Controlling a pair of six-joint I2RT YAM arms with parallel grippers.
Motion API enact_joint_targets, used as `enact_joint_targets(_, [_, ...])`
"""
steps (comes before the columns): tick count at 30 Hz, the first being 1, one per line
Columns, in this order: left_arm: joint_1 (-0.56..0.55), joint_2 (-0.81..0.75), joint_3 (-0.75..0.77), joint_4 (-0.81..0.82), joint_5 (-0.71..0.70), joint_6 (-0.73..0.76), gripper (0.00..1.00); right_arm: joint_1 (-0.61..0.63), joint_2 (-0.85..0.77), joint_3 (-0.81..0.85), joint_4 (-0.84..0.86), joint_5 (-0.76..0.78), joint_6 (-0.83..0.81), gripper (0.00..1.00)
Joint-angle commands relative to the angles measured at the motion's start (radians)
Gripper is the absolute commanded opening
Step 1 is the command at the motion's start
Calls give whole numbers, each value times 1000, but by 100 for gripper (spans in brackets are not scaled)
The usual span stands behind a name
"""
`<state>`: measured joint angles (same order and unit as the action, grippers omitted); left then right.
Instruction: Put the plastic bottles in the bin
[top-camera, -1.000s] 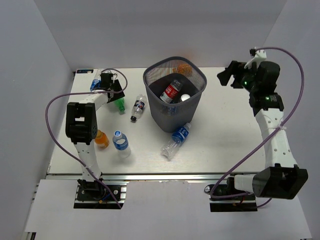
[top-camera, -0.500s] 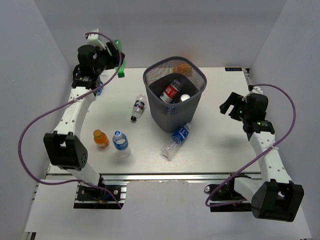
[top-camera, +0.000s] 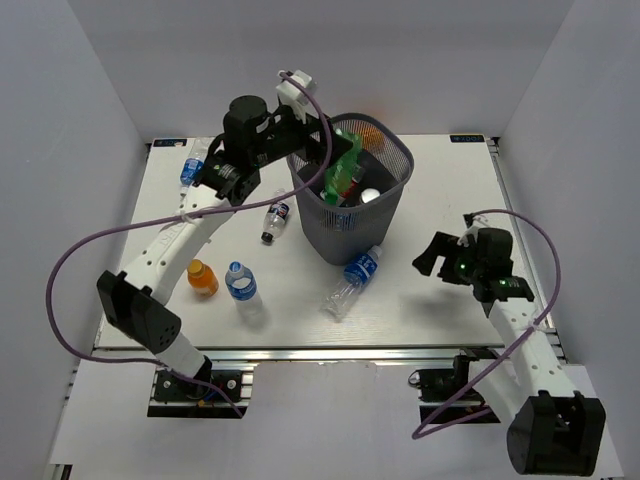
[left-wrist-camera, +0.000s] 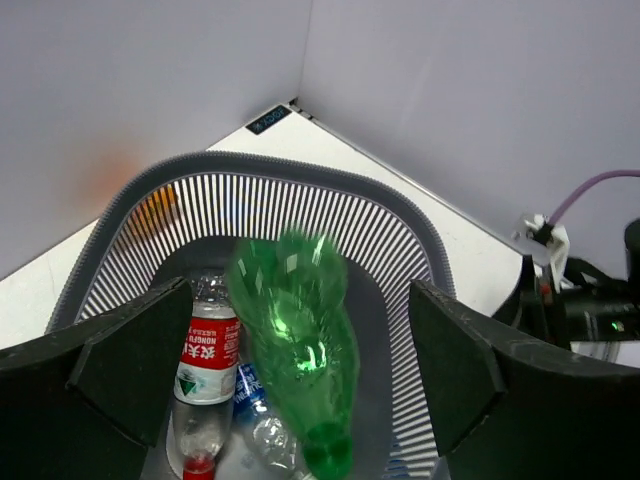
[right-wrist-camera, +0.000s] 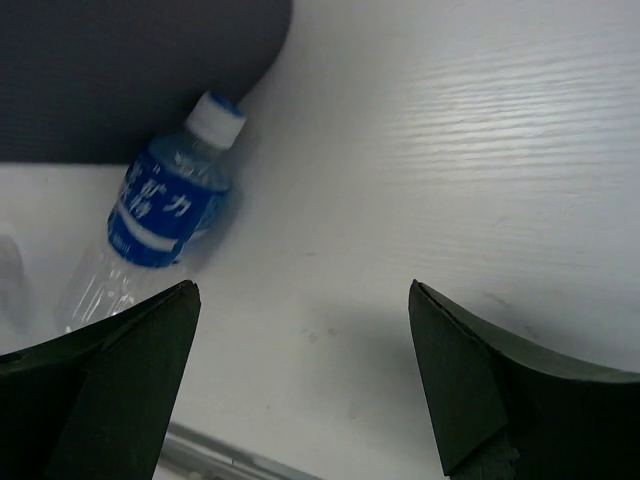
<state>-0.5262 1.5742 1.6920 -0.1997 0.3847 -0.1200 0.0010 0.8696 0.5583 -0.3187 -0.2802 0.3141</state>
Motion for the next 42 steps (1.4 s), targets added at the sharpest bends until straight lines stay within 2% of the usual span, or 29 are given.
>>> enact_joint_targets(1, [-12, 36, 70, -52, -21, 26, 98, 108, -29, -12, 3, -45, -38, 89])
enact_joint_targets(5, [-12, 99, 179, -140, -115, -1, 98, 327, -20, 9, -36, 78, -75, 89])
enact_joint_targets(9, [-11, 116, 229, -184, -286, -20, 98, 439, 15, 35, -39, 151, -61, 89])
enact_joint_targets(10, [-9, 109, 222, -184, -384, -36, 98, 447, 31, 38, -27, 182, -26, 89])
enact_joint_targets(13, [32, 48, 161, -156, -507, -87, 98, 525, 81, 31, 81, 203, 129, 89])
enact_joint_targets(14, [79, 28, 138, -138, -512, -99, 98, 574, 107, 28, 131, 240, 258, 89])
enact_joint_targets(16, [156, -29, 60, -132, -526, -171, 98, 629, 141, 43, 144, 395, 382, 89])
enact_joint_targets(17, [261, -49, 29, -130, -547, -212, 98, 689, 176, 51, 159, 444, 472, 89])
enact_joint_targets(19, [356, -118, -102, -98, -566, -289, 98, 737, 212, 67, 194, 539, 526, 89])
enact_joint_targets(20, [417, -147, -157, -86, -620, -311, 98, 769, 257, 77, 214, 565, 546, 89])
enact_joint_targets(22, [456, -203, -317, -47, -656, -338, 98, 783, 313, 103, 211, 607, 606, 89])
enact_joint_targets(25, [494, -275, -454, 20, -684, -337, 98, 794, 414, 135, 204, 635, 678, 89])
enact_joint_targets(28, [503, -269, -463, -4, -747, -354, 98, 794, 491, 137, 240, 602, 698, 89])
enact_joint_targets(31, [511, -238, -436, -26, -727, -354, 98, 794, 575, 141, 253, 579, 703, 89])
enact_joint_targets(35, [512, -226, -454, -18, -708, -343, 98, 794, 551, 92, 277, 573, 736, 74])
enact_joint_targets(36, [512, -221, -454, -15, -690, -334, 98, 794, 525, 60, 276, 602, 740, 64])
enact_joint_targets(38, [512, -215, -459, 5, -630, -317, 98, 794, 409, 28, 259, 637, 753, 51])
enact_joint_targets(39, [512, -212, -456, 5, -618, -317, 98, 794, 363, 13, 244, 691, 758, 40])
enact_joint_targets(42, [512, -191, -456, 3, -569, -307, 98, 794, 156, -11, 124, 850, 744, 37])
